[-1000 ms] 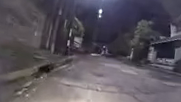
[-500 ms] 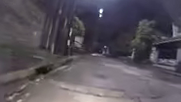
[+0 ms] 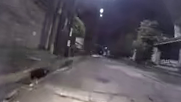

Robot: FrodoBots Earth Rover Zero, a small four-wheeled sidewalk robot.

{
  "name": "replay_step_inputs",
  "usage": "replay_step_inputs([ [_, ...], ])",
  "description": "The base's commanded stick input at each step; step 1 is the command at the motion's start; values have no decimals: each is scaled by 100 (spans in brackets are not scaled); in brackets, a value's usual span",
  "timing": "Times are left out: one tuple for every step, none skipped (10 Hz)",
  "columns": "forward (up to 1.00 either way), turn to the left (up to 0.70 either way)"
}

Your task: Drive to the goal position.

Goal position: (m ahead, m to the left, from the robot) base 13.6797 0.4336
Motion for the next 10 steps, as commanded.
replay_step_inputs([
  [50, 0],
  [50, 0],
  [50, 0],
  [50, 0],
  [50, 0],
  [50, 0],
  [50, 0],
  [50, 0],
  [50, 0],
  [50, 0],
])
